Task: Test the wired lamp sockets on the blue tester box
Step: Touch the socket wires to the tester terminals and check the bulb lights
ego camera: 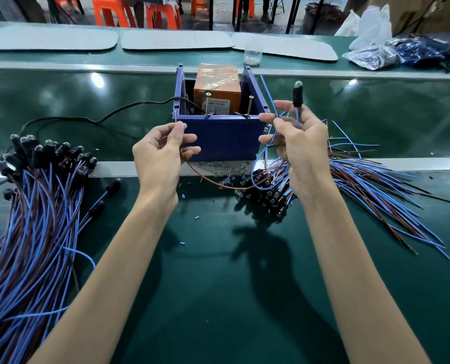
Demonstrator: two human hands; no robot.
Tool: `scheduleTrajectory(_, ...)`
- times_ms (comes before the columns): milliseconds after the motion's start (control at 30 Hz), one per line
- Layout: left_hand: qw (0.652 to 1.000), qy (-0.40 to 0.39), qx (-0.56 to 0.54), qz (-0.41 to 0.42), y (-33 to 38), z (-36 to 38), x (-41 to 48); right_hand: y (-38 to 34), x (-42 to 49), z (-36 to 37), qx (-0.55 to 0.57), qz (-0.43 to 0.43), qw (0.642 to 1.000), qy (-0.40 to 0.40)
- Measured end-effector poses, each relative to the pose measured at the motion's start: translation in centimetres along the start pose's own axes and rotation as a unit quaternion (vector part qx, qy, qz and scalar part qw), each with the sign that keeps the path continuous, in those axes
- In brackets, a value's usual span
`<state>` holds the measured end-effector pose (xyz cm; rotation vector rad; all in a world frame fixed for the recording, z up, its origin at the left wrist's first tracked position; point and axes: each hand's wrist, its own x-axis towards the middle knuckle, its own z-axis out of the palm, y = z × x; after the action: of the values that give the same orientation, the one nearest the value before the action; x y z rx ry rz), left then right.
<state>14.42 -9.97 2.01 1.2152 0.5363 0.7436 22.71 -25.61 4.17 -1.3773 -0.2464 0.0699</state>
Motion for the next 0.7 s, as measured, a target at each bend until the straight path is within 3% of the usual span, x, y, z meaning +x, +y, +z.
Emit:
scheduleTrajectory(333, 0.997, -0.047, 0.057, 0.035, -0.2, 0.1, -0.1, 0.6, 0.5, -0.2, 0.003, 0.019, 1.0, 0.01)
scheduleTrajectory(700, 0.997, -0.035, 0.066, 0.027, -0.6, -0.2, 0.1, 1.2, 0.8, -0.4, -0.012, 0.044, 0.999, 0.022)
